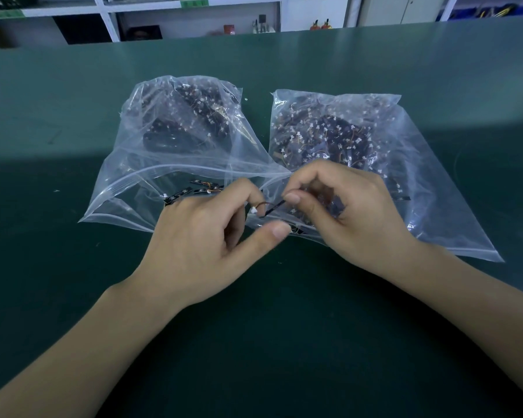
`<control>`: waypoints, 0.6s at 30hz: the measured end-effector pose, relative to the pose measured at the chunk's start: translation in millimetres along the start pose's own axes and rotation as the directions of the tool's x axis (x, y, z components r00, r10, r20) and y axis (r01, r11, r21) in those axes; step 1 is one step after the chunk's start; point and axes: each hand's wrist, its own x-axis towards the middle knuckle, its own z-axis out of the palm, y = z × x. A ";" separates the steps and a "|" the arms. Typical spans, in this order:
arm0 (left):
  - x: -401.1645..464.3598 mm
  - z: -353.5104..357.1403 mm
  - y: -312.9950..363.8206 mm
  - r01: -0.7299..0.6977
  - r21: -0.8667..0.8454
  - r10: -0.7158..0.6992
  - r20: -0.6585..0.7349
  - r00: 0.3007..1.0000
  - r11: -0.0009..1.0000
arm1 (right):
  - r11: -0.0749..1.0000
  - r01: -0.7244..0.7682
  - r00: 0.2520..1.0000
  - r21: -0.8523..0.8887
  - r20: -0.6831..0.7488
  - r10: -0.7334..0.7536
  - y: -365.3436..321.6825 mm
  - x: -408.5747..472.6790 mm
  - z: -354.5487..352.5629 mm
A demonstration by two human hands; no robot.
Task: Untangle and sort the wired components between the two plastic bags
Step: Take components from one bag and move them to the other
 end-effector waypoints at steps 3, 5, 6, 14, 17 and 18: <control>-0.9 3.8 -1.9 0.015 0.042 -0.013 -0.056 0.998 0.999 | 0.997 -0.059 0.998 0.057 -0.004 0.059 -1.1 -1.4 -1.0; -0.4 6.3 -4.2 0.009 0.048 -0.005 -0.090 0.996 0.999 | 0.991 -0.086 0.996 0.103 -0.006 0.087 -3.1 -1.9 -0.3; -0.2 7.4 -5.7 0.000 0.047 0.005 -0.106 0.994 0.999 | 0.988 -0.099 0.995 0.121 -0.005 0.100 -4.0 -1.8 0.3; -0.1 7.7 -10.3 -0.024 -0.017 0.020 -0.196 0.980 1.000 | 0.984 -0.102 0.995 0.144 0.008 0.102 -4.7 -1.4 0.7; -0.3 7.6 -10.3 -0.035 -0.030 0.028 -0.200 0.979 0.999 | 0.990 -0.071 0.997 0.122 0.001 0.072 -6.1 -0.3 1.9; -0.5 8.2 -10.2 -0.034 -0.035 0.026 -0.203 0.979 0.999 | 0.990 -0.069 0.998 0.119 -0.003 0.070 -6.4 0.1 1.7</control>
